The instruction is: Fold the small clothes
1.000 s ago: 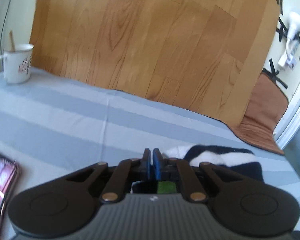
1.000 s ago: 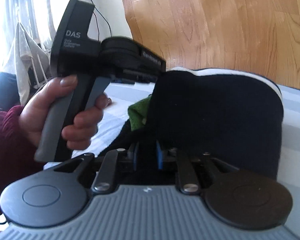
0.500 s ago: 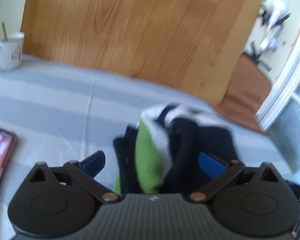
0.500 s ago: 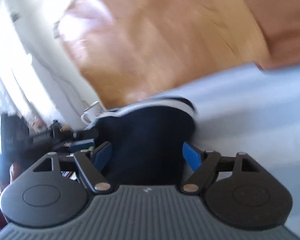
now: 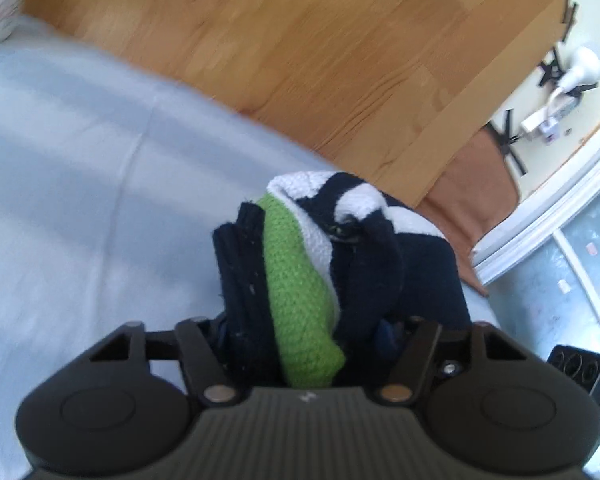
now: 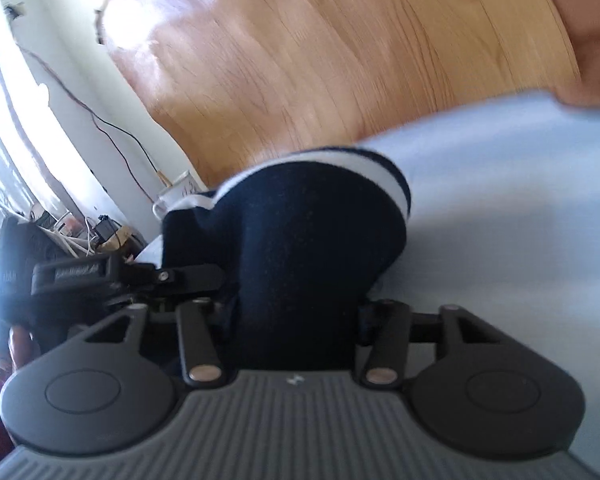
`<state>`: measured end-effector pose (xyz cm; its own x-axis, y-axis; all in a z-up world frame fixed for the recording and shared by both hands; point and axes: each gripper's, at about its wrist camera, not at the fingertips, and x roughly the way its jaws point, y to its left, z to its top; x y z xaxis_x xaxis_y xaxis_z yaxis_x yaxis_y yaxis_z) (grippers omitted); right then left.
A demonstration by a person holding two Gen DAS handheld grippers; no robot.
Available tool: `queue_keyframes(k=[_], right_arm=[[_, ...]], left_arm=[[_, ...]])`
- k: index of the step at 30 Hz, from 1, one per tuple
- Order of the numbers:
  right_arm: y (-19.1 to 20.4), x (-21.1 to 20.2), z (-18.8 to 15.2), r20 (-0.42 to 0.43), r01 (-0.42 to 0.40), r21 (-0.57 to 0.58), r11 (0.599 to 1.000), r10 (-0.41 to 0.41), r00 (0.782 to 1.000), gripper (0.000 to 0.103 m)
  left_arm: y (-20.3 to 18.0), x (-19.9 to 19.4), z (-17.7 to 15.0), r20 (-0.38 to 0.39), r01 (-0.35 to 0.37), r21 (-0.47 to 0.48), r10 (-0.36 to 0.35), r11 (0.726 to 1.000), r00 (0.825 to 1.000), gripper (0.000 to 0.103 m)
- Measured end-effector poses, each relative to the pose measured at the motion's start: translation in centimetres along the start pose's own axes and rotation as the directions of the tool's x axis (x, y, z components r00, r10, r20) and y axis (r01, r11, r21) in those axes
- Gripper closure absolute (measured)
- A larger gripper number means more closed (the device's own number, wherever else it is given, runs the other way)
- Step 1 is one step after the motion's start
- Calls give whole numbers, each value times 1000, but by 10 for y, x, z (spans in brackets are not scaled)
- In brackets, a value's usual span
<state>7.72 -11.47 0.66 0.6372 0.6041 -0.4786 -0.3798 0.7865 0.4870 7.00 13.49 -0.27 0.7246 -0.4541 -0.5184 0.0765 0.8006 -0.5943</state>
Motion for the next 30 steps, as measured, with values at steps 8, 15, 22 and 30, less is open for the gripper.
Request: queue_keyframes(k=[8, 15, 22, 30], right_arm=[[-65, 14, 72, 149, 115, -7, 993, -113, 982, 53], [-122, 70, 84, 54, 190, 92, 978, -195, 979, 49], [-126, 52, 80, 79, 176, 145, 974, -189, 979, 36], [-93, -8, 35, 113, 261, 156, 953, -280, 953, 33]], left_arm=[[-57, 89, 68, 85, -6, 153, -7, 988, 996, 45], [-45, 161, 78, 62, -110, 147, 101, 983, 993, 40], [-58, 142, 56, 151, -201, 170, 176, 965, 973, 29], [-85, 80, -21, 230, -309, 263, 252, 914, 940, 29]])
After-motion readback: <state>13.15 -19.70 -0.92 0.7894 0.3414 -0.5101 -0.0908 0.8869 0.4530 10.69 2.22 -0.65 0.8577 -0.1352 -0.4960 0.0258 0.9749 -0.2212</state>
